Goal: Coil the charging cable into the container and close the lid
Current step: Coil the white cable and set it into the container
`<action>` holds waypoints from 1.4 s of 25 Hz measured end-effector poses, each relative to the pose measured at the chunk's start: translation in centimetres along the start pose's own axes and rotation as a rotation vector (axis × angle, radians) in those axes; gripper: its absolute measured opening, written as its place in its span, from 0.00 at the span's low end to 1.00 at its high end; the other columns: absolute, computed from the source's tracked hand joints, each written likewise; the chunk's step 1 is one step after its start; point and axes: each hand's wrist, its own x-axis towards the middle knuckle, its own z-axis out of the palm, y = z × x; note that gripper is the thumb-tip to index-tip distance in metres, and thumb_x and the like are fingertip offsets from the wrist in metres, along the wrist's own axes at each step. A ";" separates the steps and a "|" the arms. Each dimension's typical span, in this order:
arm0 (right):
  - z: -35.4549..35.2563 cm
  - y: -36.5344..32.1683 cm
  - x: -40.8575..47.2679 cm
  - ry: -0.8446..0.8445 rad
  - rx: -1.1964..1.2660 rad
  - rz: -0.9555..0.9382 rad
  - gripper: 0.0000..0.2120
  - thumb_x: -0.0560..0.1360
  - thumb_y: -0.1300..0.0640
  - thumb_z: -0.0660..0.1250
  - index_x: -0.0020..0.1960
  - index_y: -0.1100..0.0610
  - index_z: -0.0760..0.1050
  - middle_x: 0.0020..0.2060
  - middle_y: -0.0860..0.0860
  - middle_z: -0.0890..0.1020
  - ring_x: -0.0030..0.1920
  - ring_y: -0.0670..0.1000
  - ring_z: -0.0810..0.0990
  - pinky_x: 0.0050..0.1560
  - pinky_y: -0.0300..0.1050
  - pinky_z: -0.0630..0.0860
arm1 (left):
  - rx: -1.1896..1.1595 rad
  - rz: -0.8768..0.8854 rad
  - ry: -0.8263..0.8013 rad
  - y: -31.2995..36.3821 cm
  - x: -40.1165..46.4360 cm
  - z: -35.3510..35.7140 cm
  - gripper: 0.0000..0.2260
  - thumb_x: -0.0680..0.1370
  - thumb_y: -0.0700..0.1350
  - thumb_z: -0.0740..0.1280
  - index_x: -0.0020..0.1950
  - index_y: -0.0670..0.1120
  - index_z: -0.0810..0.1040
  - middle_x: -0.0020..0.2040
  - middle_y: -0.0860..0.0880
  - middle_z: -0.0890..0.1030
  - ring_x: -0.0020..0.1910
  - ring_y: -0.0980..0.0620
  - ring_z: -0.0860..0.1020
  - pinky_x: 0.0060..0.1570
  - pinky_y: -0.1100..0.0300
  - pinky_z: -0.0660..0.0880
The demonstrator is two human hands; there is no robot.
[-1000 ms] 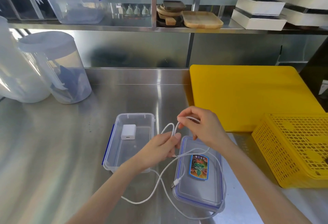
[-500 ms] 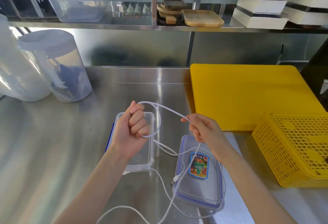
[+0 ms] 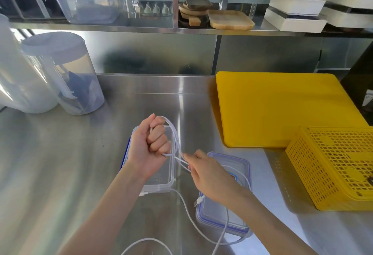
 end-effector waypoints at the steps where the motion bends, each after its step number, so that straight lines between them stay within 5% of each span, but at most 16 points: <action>1: -0.2 0.0 0.0 -0.021 0.014 -0.015 0.21 0.80 0.58 0.51 0.72 0.49 0.57 0.50 0.55 0.72 0.45 0.50 0.73 0.41 0.38 0.69 | 0.023 0.026 0.048 0.2 0.0 0.0 0.11 0.62 0.46 0.69 0.27 0.49 0.67 0.22 0.51 0.50 0.20 0.52 0.49 0.20 0.64 0.48; 3: -0.2 0.3 -0.2 -0.027 0.055 -0.002 0.21 0.80 0.56 0.50 0.72 0.45 0.57 0.40 0.51 0.72 0.38 0.47 0.71 0.36 0.35 0.65 | 0.100 0.064 0.122 0.4 -0.2 0.4 0.08 0.65 0.45 0.61 0.26 0.48 0.66 0.23 0.51 0.50 0.21 0.52 0.48 0.21 0.64 0.48; 6: -0.2 0.8 -0.5 0.074 0.143 0.056 0.16 0.80 0.55 0.50 0.67 0.52 0.62 0.27 0.46 0.68 0.27 0.43 0.67 0.27 0.32 0.62 | 0.169 0.145 0.168 0.9 -0.4 0.6 0.07 0.66 0.44 0.57 0.28 0.49 0.64 0.25 0.51 0.50 0.21 0.53 0.48 0.18 0.65 0.50; 11: -1.2 2.9 -1.5 0.336 0.605 0.127 0.06 0.79 0.58 0.55 0.46 0.53 0.71 0.27 0.47 0.70 0.25 0.41 0.70 0.26 0.32 0.66 | 0.076 0.234 0.190 3.2 -0.2 -1.0 0.07 0.59 0.43 0.67 0.28 0.49 0.68 0.22 0.52 0.54 0.21 0.53 0.49 0.17 0.67 0.54; 15: -1.5 4.9 -1.4 0.481 0.427 0.181 0.05 0.77 0.57 0.58 0.47 0.53 0.72 0.27 0.43 0.73 0.30 0.40 0.74 0.29 0.29 0.69 | 0.254 0.152 0.173 1.9 0.1 -1.1 0.10 0.75 0.46 0.59 0.34 0.48 0.67 0.19 0.54 0.63 0.18 0.58 0.55 0.19 0.68 0.57; 18: -1.4 4.8 -1.0 0.314 0.190 0.209 0.10 0.78 0.53 0.58 0.53 0.54 0.75 0.29 0.40 0.73 0.30 0.41 0.74 0.31 0.29 0.70 | 0.405 0.123 0.156 0.3 0.5 -0.2 0.16 0.81 0.48 0.49 0.34 0.48 0.63 0.21 0.56 0.63 0.19 0.60 0.60 0.22 0.69 0.62; 22: -0.7 2.5 -0.6 0.099 0.050 0.083 0.12 0.78 0.52 0.57 0.53 0.52 0.78 0.41 0.52 0.81 0.42 0.52 0.79 0.42 0.45 0.75 | 0.538 0.039 0.019 -1.8 0.4 1.4 0.17 0.82 0.47 0.47 0.34 0.46 0.61 0.22 0.56 0.64 0.22 0.57 0.66 0.28 0.68 0.68; 27: -1.3 0.8 -0.9 0.013 -0.012 -0.096 0.15 0.77 0.56 0.56 0.61 0.49 0.74 0.58 0.53 0.76 0.55 0.55 0.76 0.51 0.48 0.75 | 0.956 -0.016 -0.012 -3.5 0.9 1.5 0.18 0.82 0.46 0.48 0.33 0.45 0.64 0.24 0.54 0.71 0.28 0.57 0.72 0.34 0.69 0.70; 31: -2.7 1.2 -1.5 0.036 0.006 -0.083 0.14 0.77 0.54 0.59 0.60 0.47 0.75 0.53 0.49 0.78 0.50 0.47 0.76 0.46 0.39 0.70 | 1.325 0.005 0.083 -3.9 0.8 1.0 0.20 0.81 0.47 0.50 0.36 0.41 0.73 0.30 0.52 0.76 0.31 0.58 0.74 0.35 0.73 0.72; 35: -4.1 1.3 -1.5 0.077 0.134 -0.044 0.02 0.73 0.52 0.66 0.46 0.48 0.73 0.37 0.39 0.75 0.37 0.34 0.73 0.37 0.26 0.69 | 1.438 -0.044 0.036 -4.2 0.8 0.8 0.21 0.81 0.49 0.50 0.31 0.45 0.69 0.20 0.53 0.72 0.21 0.59 0.70 0.30 0.67 0.69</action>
